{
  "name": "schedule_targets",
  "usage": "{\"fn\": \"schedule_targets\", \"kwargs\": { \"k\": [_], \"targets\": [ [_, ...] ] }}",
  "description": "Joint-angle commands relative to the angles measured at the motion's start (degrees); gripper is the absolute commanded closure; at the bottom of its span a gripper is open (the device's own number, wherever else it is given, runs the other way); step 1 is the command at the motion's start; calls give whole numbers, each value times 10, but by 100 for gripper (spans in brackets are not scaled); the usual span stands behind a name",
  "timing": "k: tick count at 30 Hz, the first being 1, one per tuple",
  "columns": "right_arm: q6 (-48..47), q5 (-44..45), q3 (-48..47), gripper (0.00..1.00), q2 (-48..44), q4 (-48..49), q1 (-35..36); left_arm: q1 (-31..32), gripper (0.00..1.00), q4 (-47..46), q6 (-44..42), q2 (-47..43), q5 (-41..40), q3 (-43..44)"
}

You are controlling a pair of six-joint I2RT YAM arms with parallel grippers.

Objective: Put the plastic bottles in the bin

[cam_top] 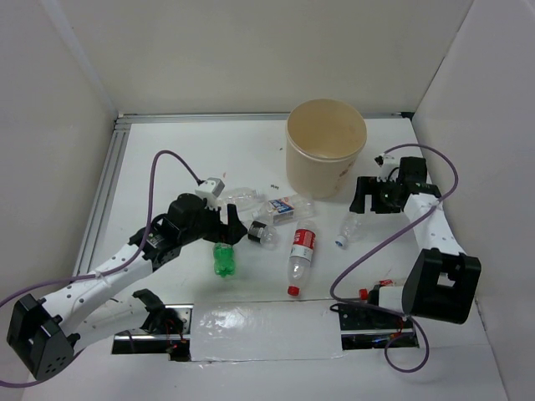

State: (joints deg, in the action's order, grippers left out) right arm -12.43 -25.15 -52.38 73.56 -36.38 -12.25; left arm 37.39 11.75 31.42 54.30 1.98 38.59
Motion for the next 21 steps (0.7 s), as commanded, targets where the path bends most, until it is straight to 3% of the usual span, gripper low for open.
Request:
{"fn": "schedule_targets", "kwargs": {
  "k": [1, 14, 21],
  "targets": [
    [79, 37, 5, 3, 25, 42, 3, 8, 0, -27, -16, -6, -7, -3],
    [181, 74, 34, 4, 113, 110, 3, 14, 0, -33, -6, -11, 4, -8],
    [204, 100, 34, 10, 191, 139, -4, 14, 0, -38, -11, 9, 4, -1]
  ]
}}
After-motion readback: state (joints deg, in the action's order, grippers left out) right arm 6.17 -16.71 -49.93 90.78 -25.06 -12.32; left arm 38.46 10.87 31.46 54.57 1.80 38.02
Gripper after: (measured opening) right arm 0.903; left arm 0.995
